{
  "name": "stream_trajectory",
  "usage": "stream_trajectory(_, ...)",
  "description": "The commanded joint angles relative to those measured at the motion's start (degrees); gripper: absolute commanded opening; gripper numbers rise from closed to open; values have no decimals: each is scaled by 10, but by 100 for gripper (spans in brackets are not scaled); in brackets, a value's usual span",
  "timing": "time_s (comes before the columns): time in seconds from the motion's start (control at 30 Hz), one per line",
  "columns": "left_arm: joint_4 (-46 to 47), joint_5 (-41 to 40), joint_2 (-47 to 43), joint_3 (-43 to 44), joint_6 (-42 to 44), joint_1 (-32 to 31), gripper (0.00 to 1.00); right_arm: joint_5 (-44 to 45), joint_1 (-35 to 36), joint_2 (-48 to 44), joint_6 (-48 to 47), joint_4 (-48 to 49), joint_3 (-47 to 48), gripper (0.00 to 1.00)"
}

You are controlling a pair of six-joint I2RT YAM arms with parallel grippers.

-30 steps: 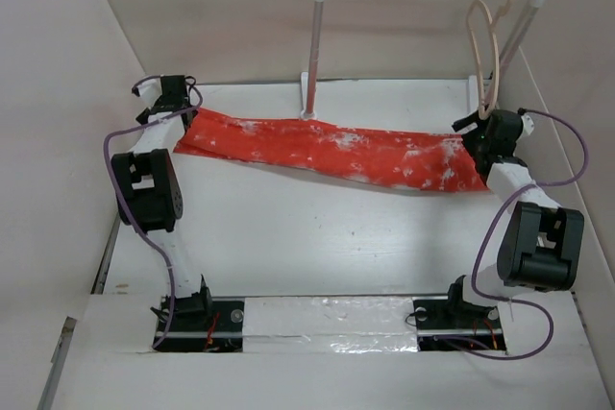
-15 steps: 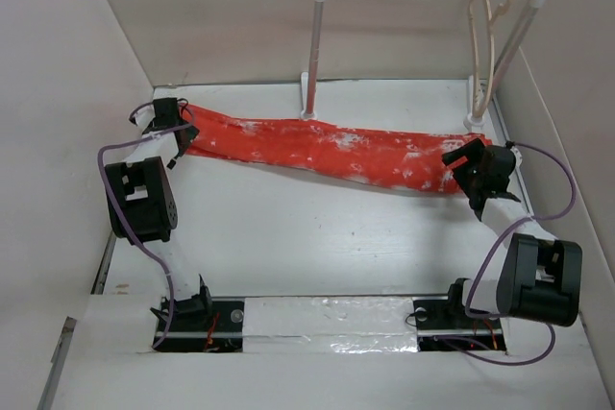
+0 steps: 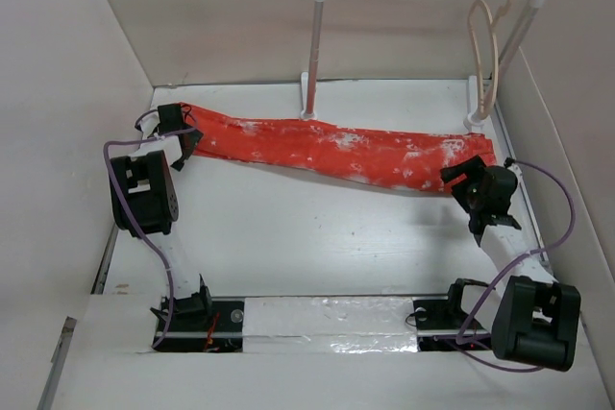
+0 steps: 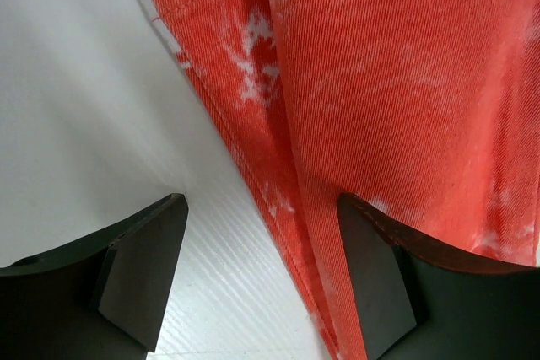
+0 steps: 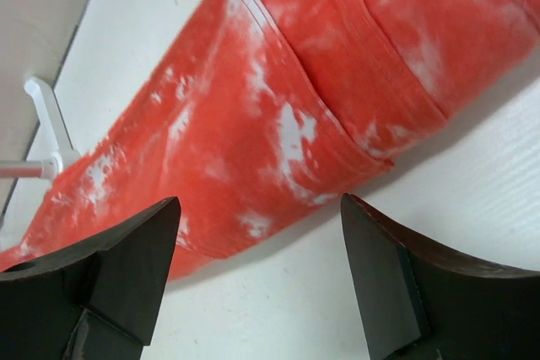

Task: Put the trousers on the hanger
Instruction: Fold the trousers at the center of the board.

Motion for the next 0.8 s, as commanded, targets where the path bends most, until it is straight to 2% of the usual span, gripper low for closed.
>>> stream_trajectory(0.0,-2,7,20,11,-14,0,70,-16,-10,-12,14,0,-41,81)
stream_trajectory(0.13,1,10,28,24,-16,0,64,-26,-40,-7,30,37,-75,79)
stream_trajectory(0.23,6,19,35,31,-11,0,55,-45,-59,39,34,62,-67,78)
stream_trajectory(0.37,8,26,44,42,-7,0,47,-95,-78,139,45,102,-28,73)
stream_trajectory(0.43,10,29,48,45,-5,0,43,-111,-84,198,50,121,-11,67)
stream_trajectory(0.47,11,30,49,47,-5,0,38,-122,-89,212,52,127,0,65)
stream_trajectory(0.57,11,33,53,53,0,0,16,-137,-102,235,62,151,0,47)
stream_trajectory(0.6,10,39,56,57,0,0,11,-136,-102,232,67,158,-10,36)
stream_trajectory(0.67,6,46,56,64,-2,0,0,-131,-102,216,69,171,-18,24)
stream_trajectory(0.7,6,50,55,66,-4,0,0,-127,-102,210,66,169,-22,13)
stream_trajectory(0.77,5,50,42,62,-7,0,0,-122,-102,194,64,160,-24,3)
